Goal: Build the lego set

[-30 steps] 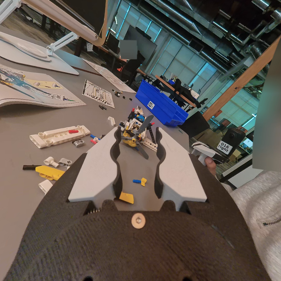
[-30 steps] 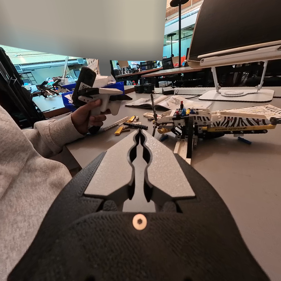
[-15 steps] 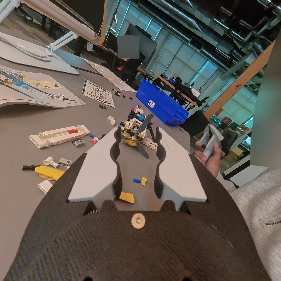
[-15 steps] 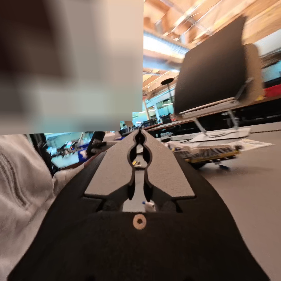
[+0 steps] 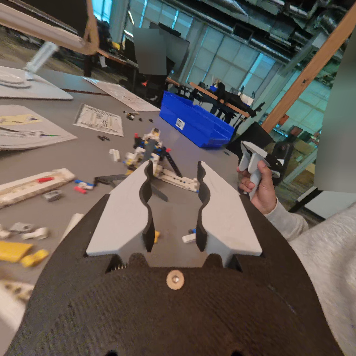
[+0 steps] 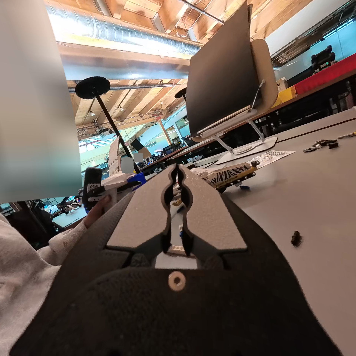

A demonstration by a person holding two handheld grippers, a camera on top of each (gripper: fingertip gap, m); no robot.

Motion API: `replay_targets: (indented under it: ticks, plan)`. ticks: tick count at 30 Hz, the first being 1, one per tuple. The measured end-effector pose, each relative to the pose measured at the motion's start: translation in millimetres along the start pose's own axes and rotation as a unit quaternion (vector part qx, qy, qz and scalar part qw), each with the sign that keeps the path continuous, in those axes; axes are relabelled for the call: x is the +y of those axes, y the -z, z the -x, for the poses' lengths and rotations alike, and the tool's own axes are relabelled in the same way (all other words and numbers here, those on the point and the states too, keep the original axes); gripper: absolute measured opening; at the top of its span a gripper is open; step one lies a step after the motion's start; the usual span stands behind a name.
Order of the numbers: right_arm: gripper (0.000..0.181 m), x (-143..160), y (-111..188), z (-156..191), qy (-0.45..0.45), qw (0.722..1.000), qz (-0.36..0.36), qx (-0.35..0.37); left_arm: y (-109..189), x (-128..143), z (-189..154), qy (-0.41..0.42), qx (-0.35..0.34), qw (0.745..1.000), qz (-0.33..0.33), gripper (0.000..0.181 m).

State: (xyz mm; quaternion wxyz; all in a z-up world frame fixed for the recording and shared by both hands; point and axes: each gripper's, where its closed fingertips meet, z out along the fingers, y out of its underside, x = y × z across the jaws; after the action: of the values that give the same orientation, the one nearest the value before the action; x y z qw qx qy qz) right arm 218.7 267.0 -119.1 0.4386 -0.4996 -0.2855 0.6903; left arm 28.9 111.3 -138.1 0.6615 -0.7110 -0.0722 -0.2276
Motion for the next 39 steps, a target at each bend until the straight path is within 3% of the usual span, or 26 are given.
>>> replay_targets:
  ticks: [6,9,13,21,25,30,36,39]
  plan:
    - [0.000,-6,6,0,0.005,1.000,-0.010,0.007,-60,79,-75,0.011,0.052,0.987,0.151,0.044]
    - [0.000,-6,7,0,0.006,1.000,-0.009,0.006,-77,111,-89,-0.029,0.034,0.974,0.223,0.044]
    - [0.000,-4,8,0,0.003,1.000,-0.009,0.005,-86,123,-82,-0.074,-0.010,0.960,0.269,0.043]
    - [0.000,0,9,-4,-0.004,1.000,-0.007,0.008,-104,145,-76,-0.038,-0.033,0.942,0.333,0.046]
    - [0.000,7,8,-7,-0.014,1.000,0.000,0.008,-108,145,-75,-0.032,-0.035,0.942,0.333,0.037]
    - [0.000,10,8,-11,-0.027,1.000,0.001,0.006,-110,144,-82,-0.019,-0.007,0.943,0.331,0.006]
    - [0.000,10,8,-11,-0.029,1.000,-0.001,0.005,-113,113,-86,0.051,0.030,0.969,0.241,0.005]
    - [0.002,13,5,-8,-0.034,0.999,0.009,-0.002,-110,82,-86,0.113,0.058,0.980,0.155,0.005]
